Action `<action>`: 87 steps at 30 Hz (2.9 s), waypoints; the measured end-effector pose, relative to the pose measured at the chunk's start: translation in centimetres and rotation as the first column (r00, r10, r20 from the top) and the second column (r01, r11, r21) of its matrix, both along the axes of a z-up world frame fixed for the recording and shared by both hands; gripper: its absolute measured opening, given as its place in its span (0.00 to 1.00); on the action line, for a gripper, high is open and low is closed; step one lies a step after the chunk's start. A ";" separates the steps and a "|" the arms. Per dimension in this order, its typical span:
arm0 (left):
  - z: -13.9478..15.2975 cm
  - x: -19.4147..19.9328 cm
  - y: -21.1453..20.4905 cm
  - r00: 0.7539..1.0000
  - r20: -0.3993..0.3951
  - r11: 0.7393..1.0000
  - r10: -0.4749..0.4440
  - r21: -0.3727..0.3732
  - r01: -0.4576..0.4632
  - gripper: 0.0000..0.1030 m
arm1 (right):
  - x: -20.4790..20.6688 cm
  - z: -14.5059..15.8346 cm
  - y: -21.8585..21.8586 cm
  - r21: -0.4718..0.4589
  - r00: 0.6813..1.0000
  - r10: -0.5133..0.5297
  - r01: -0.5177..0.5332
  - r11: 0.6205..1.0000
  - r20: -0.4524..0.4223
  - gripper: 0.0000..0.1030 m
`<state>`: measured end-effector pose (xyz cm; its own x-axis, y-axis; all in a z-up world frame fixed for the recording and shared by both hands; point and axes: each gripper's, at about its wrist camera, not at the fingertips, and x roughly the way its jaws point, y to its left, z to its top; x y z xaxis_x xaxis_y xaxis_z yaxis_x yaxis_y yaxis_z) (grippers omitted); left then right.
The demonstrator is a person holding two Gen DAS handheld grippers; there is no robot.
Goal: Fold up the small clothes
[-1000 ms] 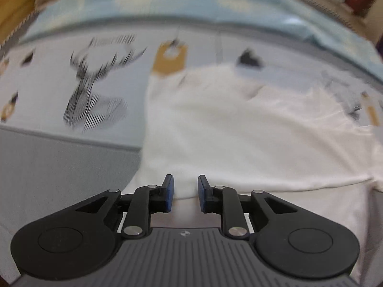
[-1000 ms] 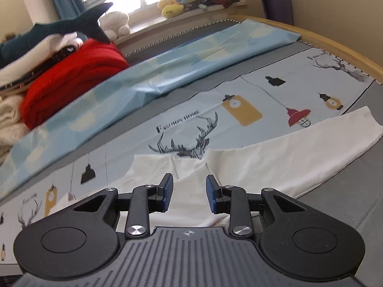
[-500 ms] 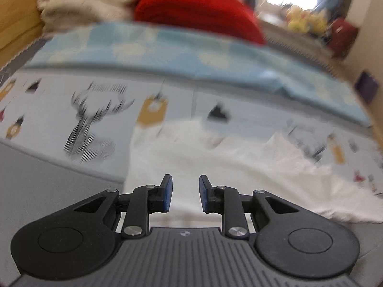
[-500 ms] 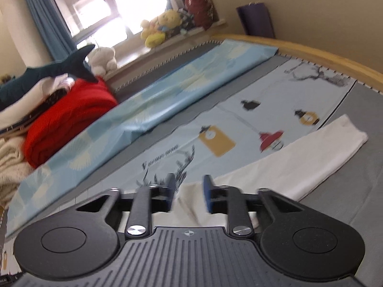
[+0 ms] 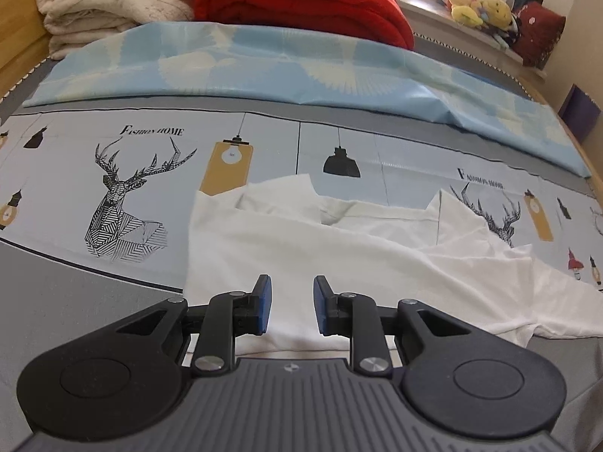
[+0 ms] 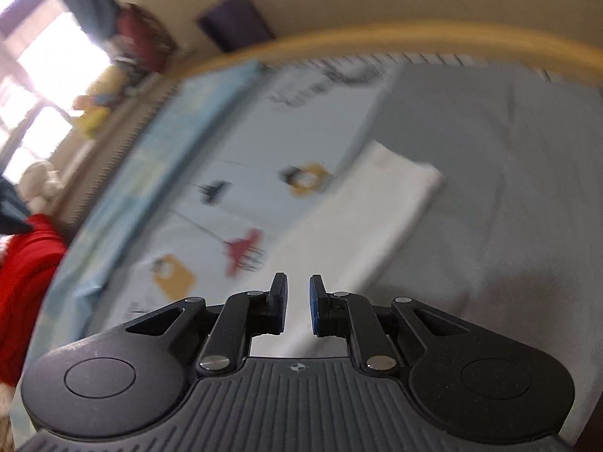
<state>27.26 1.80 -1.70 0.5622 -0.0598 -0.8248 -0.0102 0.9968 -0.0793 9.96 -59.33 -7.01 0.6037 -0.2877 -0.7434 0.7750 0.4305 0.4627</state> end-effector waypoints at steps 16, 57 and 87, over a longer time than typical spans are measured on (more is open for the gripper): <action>-0.4 0.4 0.9 1.000 -0.010 1.000 0.002 0.013 -0.002 0.26 | 3.1 -8.0 -4.5 -0.010 0.990 -0.138 0.139 0.990 0.028 0.31; -2.9 1.7 12.8 0.973 -0.097 0.959 0.209 -0.176 -0.224 0.26 | 13.1 -0.8 29.6 0.072 0.822 0.548 -0.544 0.836 -0.158 0.43; -6.5 2.2 10.2 0.938 -0.108 0.941 0.329 -0.048 -0.336 0.01 | 14.6 -3.0 27.7 0.062 0.870 0.439 -0.437 0.897 -0.223 0.12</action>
